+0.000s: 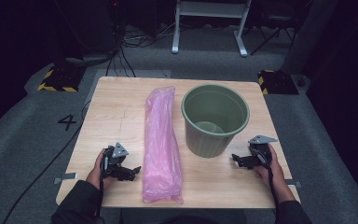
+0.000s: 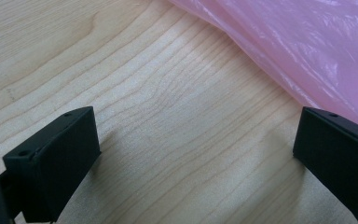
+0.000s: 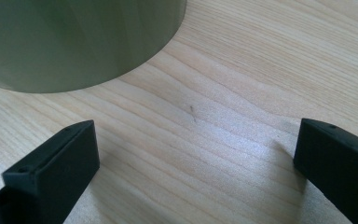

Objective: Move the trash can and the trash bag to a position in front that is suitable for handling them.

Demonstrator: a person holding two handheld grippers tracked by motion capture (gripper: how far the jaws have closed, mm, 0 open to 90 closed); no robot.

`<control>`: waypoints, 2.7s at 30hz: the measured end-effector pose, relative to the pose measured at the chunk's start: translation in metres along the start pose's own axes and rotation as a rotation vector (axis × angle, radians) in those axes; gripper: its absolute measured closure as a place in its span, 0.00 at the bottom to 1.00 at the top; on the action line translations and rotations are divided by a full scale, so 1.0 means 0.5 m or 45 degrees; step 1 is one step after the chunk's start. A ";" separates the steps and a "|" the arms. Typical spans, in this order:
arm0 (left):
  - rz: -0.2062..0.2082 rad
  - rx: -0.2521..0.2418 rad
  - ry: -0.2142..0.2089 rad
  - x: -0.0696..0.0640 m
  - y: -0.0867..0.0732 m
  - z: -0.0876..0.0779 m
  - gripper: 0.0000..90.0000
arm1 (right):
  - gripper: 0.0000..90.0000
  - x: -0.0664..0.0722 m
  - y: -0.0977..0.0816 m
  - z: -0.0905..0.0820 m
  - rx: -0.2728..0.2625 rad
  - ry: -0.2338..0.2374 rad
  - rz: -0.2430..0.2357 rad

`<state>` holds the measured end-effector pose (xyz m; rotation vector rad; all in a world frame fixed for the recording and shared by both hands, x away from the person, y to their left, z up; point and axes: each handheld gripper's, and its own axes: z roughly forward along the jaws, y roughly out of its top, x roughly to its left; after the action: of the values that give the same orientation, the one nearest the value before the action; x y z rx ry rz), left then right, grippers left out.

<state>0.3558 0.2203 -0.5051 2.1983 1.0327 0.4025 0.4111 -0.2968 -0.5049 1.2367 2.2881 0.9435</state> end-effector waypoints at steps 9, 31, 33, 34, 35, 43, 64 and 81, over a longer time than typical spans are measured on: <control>0.068 -0.005 -0.056 -0.005 -0.007 -0.006 0.00 | 0.00 -0.002 -0.003 -0.003 -0.001 0.022 -0.023; 0.048 -0.005 -0.049 -0.006 -0.008 -0.006 0.00 | 0.21 -0.003 -0.005 -0.046 -0.080 0.091 -0.083; 0.048 -0.002 -0.050 -0.006 -0.008 -0.007 0.00 | 0.20 -0.001 0.000 -0.054 -0.102 0.095 -0.090; 0.049 -0.002 -0.050 -0.006 -0.007 -0.007 0.00 | 0.21 0.001 0.002 -0.058 -0.109 0.100 -0.091; 0.047 -0.005 -0.049 -0.006 -0.008 -0.006 0.00 | 0.21 0.001 0.004 -0.060 -0.115 0.101 -0.099; 0.049 -0.002 -0.050 -0.006 -0.007 -0.007 0.00 | 0.22 0.016 0.028 -0.088 -0.184 0.119 -0.126; 0.039 -0.005 -0.046 -0.013 -0.006 -0.005 0.00 | 0.21 0.062 0.074 -0.143 -0.274 0.239 -0.189; 0.053 -0.004 -0.054 -0.018 -0.005 -0.004 0.01 | 0.21 0.086 0.107 -0.122 -0.294 0.214 -0.232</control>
<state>0.3477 0.2151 -0.5053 2.2191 0.9645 0.3740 0.3830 -0.2631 -0.4244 0.8673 2.2906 1.2421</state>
